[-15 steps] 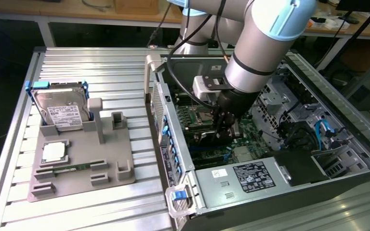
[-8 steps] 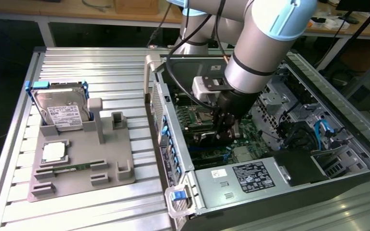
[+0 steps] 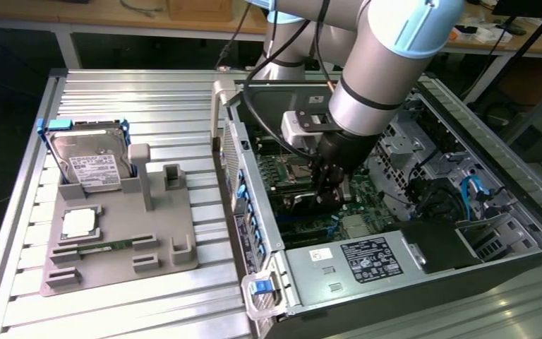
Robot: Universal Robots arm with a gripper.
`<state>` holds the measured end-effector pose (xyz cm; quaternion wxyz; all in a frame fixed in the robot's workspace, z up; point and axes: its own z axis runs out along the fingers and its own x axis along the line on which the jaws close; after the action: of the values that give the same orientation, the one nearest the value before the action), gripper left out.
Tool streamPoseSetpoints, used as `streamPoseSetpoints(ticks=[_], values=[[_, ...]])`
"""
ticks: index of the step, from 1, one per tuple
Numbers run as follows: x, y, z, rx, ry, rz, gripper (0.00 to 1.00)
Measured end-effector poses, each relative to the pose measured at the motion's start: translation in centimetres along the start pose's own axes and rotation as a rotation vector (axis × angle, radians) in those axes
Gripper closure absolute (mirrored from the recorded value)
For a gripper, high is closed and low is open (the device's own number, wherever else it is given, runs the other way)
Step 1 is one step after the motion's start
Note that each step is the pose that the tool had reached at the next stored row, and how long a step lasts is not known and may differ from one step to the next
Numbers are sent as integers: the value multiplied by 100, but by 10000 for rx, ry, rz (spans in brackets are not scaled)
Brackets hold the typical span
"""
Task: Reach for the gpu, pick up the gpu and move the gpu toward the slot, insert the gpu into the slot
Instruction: 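Insert the gpu into the slot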
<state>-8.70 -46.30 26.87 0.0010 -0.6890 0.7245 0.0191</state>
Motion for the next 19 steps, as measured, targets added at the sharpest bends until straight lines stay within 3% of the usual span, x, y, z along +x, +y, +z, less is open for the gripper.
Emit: streamPoseSetpoints(ticks=[19], values=[[5,14,4,2,27,31,73]])
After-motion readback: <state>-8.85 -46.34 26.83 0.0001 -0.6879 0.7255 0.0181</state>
